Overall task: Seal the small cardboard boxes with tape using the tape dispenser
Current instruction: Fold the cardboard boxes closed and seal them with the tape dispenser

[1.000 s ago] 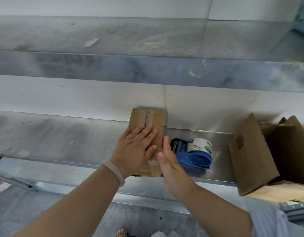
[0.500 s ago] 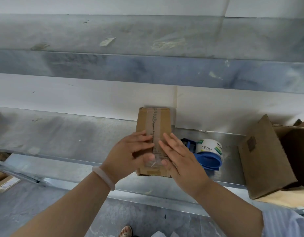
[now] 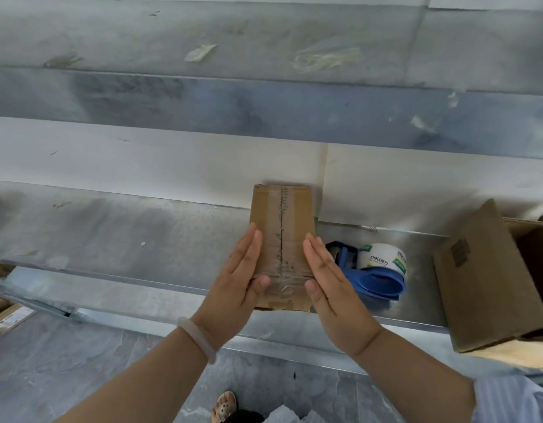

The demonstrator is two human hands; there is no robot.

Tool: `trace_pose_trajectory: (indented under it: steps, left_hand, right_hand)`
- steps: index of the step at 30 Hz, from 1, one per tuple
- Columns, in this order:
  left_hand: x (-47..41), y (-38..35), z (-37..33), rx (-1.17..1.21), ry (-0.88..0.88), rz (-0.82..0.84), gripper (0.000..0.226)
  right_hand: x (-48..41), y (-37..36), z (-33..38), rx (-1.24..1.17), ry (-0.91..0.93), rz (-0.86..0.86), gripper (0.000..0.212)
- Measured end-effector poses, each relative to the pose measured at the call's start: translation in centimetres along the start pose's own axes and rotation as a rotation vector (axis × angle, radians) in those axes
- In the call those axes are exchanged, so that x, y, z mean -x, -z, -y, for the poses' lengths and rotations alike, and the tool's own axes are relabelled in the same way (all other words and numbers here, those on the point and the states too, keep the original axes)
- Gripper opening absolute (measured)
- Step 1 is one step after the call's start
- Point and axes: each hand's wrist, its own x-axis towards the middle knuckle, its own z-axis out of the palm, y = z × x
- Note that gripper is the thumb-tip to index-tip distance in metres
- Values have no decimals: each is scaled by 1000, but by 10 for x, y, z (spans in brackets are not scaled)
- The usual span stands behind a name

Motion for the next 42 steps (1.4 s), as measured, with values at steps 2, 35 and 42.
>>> trace_pose_trajectory:
  steps: [2,35,42]
  left_hand:
    - [4,-5,-18,335,230,-75,66]
    - [-7,14,-5,-93,-94,-131,24]
    - [-3,19,8,-89,-189,0,34]
  right_hand:
    - [4,-10,7,-235,-153,-61,58]
    - [-16,24,-11,140,151,-104,35]
    - [-9,21,-24,221,280,-68,42]
